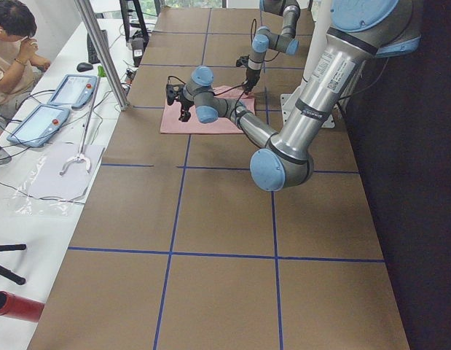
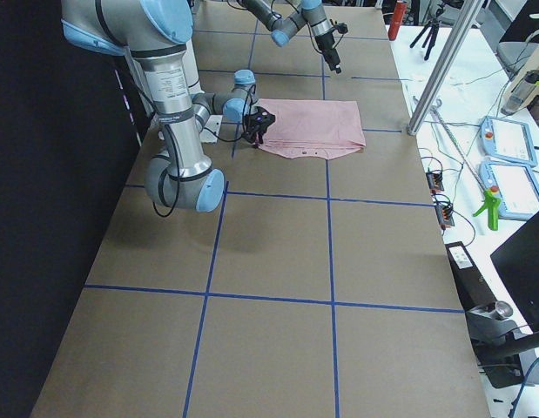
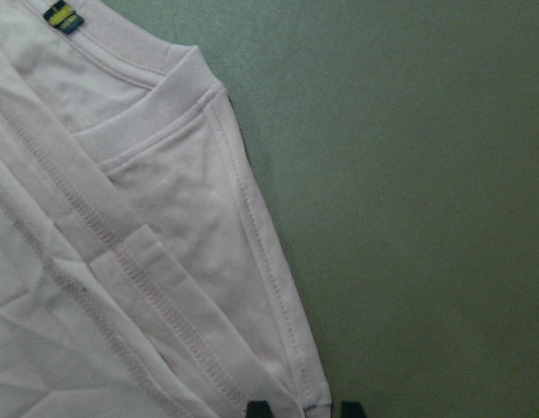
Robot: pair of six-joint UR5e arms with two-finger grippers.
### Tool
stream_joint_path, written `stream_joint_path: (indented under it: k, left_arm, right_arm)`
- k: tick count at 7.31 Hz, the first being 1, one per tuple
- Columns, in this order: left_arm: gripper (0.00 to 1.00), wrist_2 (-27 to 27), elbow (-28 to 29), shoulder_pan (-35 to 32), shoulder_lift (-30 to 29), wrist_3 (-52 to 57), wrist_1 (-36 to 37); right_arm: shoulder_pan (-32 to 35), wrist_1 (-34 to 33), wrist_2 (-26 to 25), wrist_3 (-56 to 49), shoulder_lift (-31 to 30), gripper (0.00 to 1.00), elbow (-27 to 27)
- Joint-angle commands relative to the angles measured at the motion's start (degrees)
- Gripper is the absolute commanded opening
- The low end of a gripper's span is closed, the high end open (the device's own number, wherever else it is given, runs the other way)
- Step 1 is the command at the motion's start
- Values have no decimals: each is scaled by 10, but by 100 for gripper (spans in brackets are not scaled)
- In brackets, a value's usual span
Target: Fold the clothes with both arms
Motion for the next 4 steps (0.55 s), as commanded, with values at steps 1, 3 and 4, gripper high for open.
stream_joint_path:
  k: [1,3,4]
  left_arm:
    - [100,2,-1,0,0,-1,1]
    - [100,2,-1,0,0,-1,6]
    - [100,3,-1,0,0,-1,6]
  right_arm:
    - [0,0,0,0,0,43,-2]
    - [-2,0,0,0,0,42,-3]
    - [-2,0,1,0,-1,42,-4]
